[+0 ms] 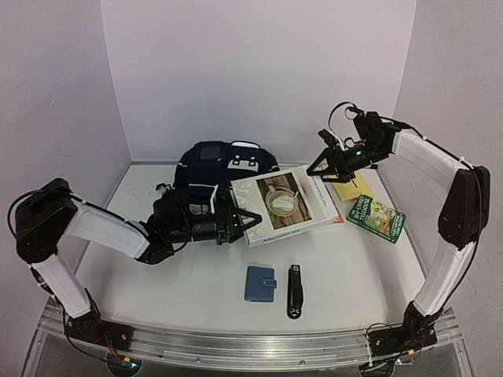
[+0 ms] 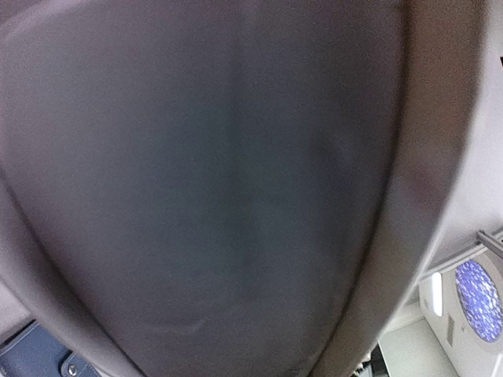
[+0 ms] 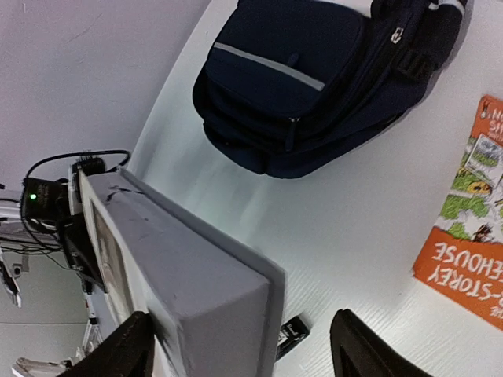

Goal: Pack the student bag
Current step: Pick up the book at the corner of the board, then place the book in the student bag.

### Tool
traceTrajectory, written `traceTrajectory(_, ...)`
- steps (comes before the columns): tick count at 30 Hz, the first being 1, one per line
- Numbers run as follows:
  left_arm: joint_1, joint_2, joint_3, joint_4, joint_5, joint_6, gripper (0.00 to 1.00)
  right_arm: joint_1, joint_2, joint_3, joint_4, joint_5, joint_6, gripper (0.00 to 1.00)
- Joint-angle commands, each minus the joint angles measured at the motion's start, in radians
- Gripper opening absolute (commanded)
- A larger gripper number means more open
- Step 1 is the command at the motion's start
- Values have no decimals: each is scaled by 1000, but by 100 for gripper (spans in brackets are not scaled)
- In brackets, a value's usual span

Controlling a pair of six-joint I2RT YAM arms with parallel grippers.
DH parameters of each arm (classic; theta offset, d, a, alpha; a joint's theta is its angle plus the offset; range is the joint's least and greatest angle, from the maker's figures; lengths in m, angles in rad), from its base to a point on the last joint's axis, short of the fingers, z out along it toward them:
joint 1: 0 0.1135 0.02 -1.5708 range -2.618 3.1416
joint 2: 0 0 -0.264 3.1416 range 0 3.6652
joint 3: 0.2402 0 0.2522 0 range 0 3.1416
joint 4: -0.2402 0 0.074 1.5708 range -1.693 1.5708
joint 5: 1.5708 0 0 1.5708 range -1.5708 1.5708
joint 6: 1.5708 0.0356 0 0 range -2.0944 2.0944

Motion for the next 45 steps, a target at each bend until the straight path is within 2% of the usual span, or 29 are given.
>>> traceTrajectory(1,14,-257,-41,-158,-221,122,18,21,75,209,42,253,-30,79)
traceTrajectory(8,28,-600,-88,-518,-598,153,15,192,248,434,43,487,-127,81)
traceTrajectory(12,28,-777,-125,-681,-765,113,14,318,335,539,43,564,-202,88)
traceTrajectory(16,27,-922,-146,-845,-880,61,14,451,414,597,45,643,-305,86)
traceTrajectory(18,28,-959,-155,-901,-908,42,13,506,452,623,48,674,-349,82)
traceTrajectory(22,28,-1020,-171,-1013,-960,-16,11,572,534,670,59,704,-400,81)
traceTrajectory(28,28,-1133,-183,-1156,-1030,-66,11,607,626,707,128,731,-434,81)
traceTrajectory(33,28,-1170,-189,-1215,-1030,-91,11,615,682,723,173,764,-441,79)
traceTrajectory(40,28,-1250,-227,-1281,-1022,-143,11,614,711,695,236,843,-460,60)
traceTrajectory(45,28,-1273,-246,-1305,-964,-147,10,614,706,694,264,887,-457,41)
